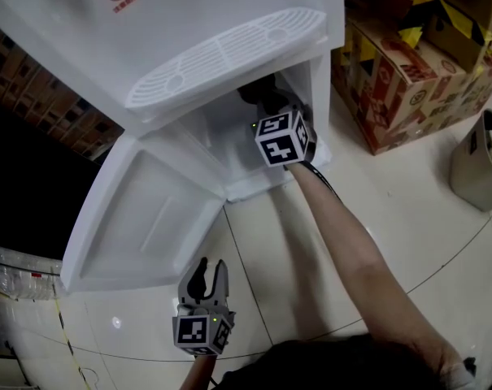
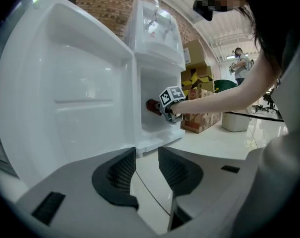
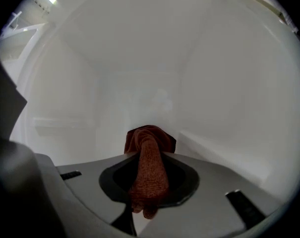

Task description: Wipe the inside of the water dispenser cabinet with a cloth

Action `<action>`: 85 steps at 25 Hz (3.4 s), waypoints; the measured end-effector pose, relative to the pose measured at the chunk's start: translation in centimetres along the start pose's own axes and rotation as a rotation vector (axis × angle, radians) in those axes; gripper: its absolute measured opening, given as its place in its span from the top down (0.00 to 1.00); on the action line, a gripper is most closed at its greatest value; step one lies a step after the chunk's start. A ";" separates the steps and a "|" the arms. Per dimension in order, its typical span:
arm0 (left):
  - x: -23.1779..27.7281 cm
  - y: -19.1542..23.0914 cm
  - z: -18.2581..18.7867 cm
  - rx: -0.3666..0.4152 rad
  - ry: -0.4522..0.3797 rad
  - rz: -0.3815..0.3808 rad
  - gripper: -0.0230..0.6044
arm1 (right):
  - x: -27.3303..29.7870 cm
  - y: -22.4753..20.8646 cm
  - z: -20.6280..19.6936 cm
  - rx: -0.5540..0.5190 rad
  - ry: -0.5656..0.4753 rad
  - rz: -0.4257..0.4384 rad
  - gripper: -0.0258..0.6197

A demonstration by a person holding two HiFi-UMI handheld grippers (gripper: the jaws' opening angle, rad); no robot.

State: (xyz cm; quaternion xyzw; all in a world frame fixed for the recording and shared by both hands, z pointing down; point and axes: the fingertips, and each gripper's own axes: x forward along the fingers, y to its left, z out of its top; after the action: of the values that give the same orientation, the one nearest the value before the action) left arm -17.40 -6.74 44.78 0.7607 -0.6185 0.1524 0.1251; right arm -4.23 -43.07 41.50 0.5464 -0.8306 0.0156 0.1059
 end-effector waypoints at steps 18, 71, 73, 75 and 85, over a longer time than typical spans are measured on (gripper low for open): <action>2.8 -3.4 4.3 0.078 -0.112 -0.142 0.77 | -8.0 -1.1 9.2 -0.036 -0.191 -0.132 0.83; 2.6 -8.8 4.7 0.060 -0.190 -0.143 0.77 | -26.6 7.1 -5.8 0.143 0.068 0.158 0.83; 2.3 -8.9 4.5 0.060 -0.190 -0.139 0.77 | -27.0 7.8 -6.2 0.151 0.074 0.165 0.83; 2.0 -8.7 4.0 0.055 -0.182 -0.132 0.77 | -27.3 8.4 -6.7 0.154 0.079 0.176 0.84; 1.1 -8.9 3.8 0.053 -0.173 -0.131 0.77 | -28.1 9.3 -7.2 0.159 0.090 0.189 0.84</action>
State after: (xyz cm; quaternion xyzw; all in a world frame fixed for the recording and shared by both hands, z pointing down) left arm -8.21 -7.32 41.72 0.8127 -0.5718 0.0940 0.0605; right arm -0.85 -12.90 43.90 0.4710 -0.8691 0.1157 0.0975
